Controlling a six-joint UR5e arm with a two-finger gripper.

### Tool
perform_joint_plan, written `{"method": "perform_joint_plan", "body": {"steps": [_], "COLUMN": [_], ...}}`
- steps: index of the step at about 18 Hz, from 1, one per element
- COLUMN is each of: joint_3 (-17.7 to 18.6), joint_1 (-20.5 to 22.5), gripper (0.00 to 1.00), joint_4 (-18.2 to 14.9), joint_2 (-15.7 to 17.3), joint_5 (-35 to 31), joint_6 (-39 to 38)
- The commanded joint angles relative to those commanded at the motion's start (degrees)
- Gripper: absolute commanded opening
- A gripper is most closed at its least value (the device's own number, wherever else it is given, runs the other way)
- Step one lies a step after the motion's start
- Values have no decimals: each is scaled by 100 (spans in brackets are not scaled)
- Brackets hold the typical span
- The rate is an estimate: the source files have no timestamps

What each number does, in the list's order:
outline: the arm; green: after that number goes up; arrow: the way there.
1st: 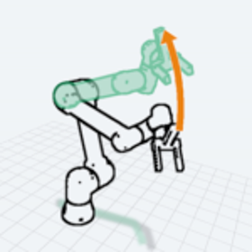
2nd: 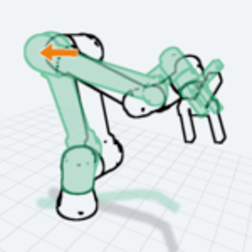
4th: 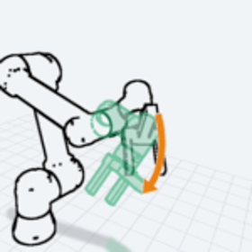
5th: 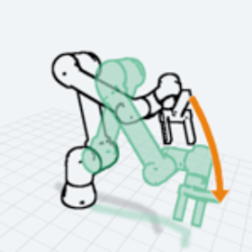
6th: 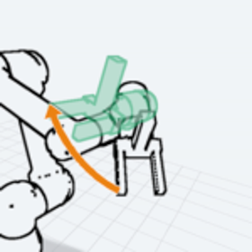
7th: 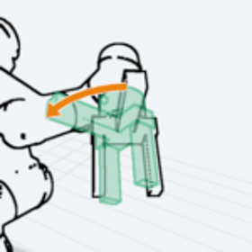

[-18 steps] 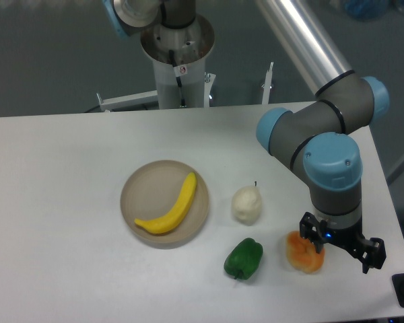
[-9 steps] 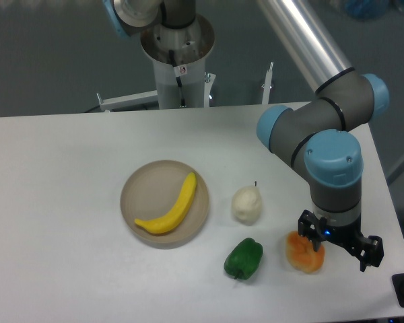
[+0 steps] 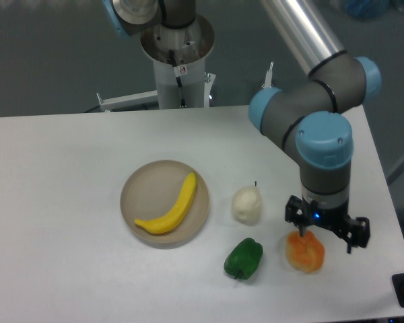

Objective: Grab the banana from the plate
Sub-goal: 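Move the open gripper over the yellow banana on the plate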

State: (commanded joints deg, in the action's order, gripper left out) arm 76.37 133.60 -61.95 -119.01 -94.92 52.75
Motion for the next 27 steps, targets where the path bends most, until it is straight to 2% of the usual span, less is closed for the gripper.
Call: {"method": "perform_joint_plan", "body": {"steps": [6,8,13,15,19,21,25,27], "joint_3": [633,756,1292,1485,2214,2452,2708,2787], "joint_1": [-88,-132,-466,-720,-878,-914,-993,-1098], "gripper": [100,100,100,100,100,100,100,100], "joint_4": [-791,-871,-792,-609,182,508,693,929], "joint_2": [738,818,1038,1038,1108,1109,1082,1030], "joint_5": [948,1142,1160,1160,1125,1099,1090,1081], "joint_6": [-730,-967,-1047,-1056,-1117,-1118,-1135,-1179]}}
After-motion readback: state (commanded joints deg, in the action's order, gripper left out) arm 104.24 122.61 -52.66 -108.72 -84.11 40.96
